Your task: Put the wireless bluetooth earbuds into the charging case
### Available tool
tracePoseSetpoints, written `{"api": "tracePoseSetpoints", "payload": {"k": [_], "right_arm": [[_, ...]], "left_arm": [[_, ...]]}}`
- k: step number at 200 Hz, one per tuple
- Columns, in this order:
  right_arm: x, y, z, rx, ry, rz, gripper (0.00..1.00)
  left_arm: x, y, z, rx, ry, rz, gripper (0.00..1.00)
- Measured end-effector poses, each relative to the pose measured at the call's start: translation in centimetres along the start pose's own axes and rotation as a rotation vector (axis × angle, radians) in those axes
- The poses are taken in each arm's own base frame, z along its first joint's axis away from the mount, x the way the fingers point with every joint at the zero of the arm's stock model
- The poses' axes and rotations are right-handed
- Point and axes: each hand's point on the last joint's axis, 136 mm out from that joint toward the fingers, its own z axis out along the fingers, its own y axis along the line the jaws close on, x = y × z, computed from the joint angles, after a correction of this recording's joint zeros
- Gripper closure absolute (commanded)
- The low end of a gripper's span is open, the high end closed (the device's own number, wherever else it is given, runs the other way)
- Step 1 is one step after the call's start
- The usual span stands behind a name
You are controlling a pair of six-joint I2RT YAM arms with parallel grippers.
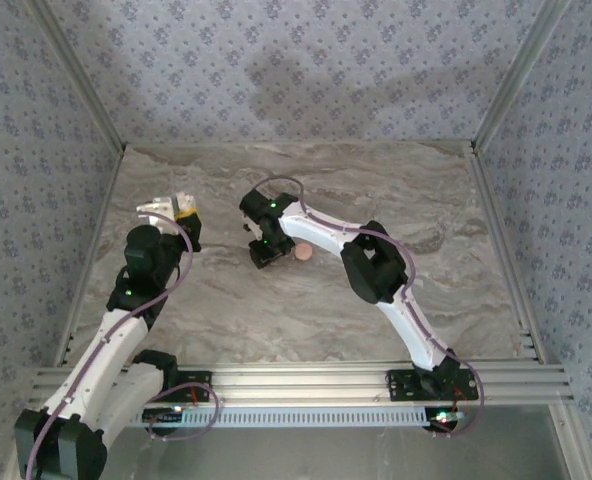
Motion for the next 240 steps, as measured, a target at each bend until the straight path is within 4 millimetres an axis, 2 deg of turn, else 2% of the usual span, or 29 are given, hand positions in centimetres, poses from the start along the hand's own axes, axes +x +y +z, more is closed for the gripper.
{"api": "tracePoseSetpoints", "payload": {"k": [95,138,157,191,240], "right_arm": [[0.1,-0.6,0.4,0.027,0.003,0.016,0.70],[0.6,-0.9,0.2,0.027,-0.028,-0.069,0.71],[2.3,-1.1,-0.2,0.013,-0.013,-0.135,0.72],[6.6,-2.2,-1.8,-0.048,0.057,-0.265,0.72],[9.1,-3.5,-4.9,-0.072,0.052,-0.393,0.71]], "left_arm": [[0.0,0.0,0.0,0.000,0.000,0.000,0.86],[0.0,0.0,0.0,0.000,0.000,0.000,0.86],[0.0,0.0,0.0,0.000,0.000,0.000,0.86],[0.0,-0.1,0.0,0.004,0.001,0.000,0.86],[0.0,-0.1,0.0,0.007,0.002,0.000,0.86]]}}
